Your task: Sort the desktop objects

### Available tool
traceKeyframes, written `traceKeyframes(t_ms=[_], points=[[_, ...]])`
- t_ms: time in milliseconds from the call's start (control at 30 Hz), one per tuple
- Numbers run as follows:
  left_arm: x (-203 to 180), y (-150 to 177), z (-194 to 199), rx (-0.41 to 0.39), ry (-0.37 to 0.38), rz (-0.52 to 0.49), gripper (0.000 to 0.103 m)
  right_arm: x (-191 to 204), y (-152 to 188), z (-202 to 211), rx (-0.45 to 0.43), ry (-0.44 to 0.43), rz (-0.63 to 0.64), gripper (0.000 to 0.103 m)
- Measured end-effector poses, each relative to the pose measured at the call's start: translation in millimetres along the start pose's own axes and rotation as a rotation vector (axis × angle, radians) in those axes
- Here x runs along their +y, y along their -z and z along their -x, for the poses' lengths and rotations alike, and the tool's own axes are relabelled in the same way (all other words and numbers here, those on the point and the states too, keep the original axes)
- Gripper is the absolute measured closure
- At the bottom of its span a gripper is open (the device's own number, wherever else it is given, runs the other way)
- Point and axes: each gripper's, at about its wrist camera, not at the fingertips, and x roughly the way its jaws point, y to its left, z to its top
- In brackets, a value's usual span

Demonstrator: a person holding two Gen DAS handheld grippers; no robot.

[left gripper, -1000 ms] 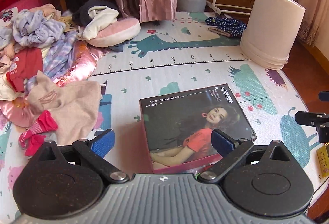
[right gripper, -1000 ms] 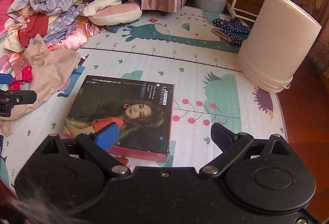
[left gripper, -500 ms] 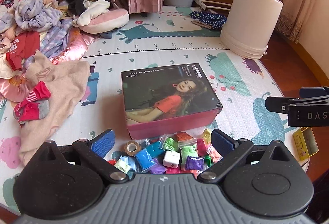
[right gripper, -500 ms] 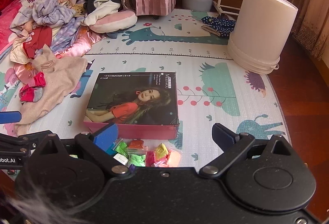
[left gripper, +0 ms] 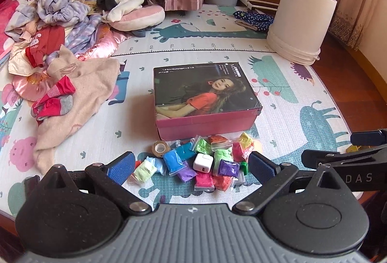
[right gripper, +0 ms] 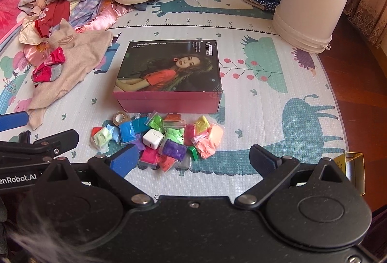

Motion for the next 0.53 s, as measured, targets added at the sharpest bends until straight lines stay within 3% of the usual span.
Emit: traceKeyframes(t_ms=[200, 533], points=[[1, 7, 10, -0.020, -0.013, 0.020, 0.003, -2, 21, 7, 0.035, -0.032, -0.034, 0.005], [-6, 9, 13, -0.042, -0.010, -0.002, 0.003, -2, 27, 4, 0.053, 0.003, -0.018, 0.005]])
